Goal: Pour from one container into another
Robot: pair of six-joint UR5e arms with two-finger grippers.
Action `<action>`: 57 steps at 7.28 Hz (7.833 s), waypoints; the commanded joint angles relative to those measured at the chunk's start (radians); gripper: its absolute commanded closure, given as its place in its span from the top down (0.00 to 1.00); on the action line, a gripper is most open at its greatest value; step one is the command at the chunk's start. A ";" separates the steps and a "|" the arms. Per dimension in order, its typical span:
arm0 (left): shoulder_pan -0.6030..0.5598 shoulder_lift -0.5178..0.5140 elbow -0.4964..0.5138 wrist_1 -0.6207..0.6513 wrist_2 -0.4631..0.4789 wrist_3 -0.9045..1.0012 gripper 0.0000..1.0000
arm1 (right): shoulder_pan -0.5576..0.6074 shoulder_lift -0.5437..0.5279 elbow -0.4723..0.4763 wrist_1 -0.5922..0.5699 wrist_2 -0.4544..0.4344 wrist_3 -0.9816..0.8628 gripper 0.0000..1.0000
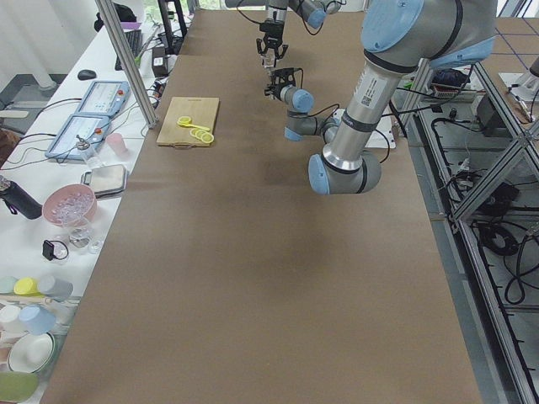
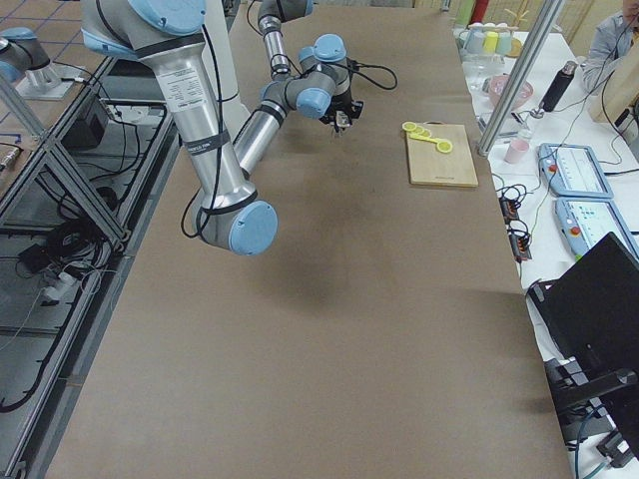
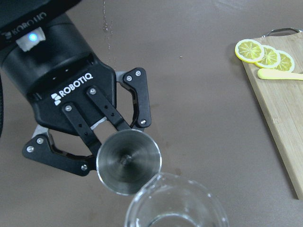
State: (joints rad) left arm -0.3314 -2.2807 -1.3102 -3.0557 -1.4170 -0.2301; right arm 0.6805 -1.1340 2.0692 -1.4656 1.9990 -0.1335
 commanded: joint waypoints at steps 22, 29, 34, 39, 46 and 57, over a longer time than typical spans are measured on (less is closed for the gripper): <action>0.000 -0.003 0.002 0.000 0.001 0.000 0.00 | -0.104 0.232 0.022 -0.597 -0.291 -0.153 0.00; 0.000 -0.003 0.002 0.006 0.001 0.000 0.00 | -0.049 0.224 0.133 -0.561 -0.128 -0.141 0.00; -0.009 0.012 -0.011 0.002 0.026 0.040 0.00 | -0.010 0.142 0.158 -0.405 -0.046 -0.140 0.00; -0.123 0.173 -0.198 0.006 0.020 0.040 0.00 | 0.118 -0.111 0.079 0.043 0.101 -0.144 0.00; -0.328 0.412 -0.228 -0.005 0.018 0.029 0.00 | 0.381 -0.234 -0.367 0.722 0.435 -0.140 0.00; -0.465 0.472 -0.034 -0.110 0.162 -0.346 0.00 | 0.481 -0.469 -0.629 1.447 0.482 0.095 0.00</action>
State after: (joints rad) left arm -0.7952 -1.8200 -1.3900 -3.1202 -1.3097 -0.5164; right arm 1.1629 -1.5863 1.4421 -0.0615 2.5223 -0.0418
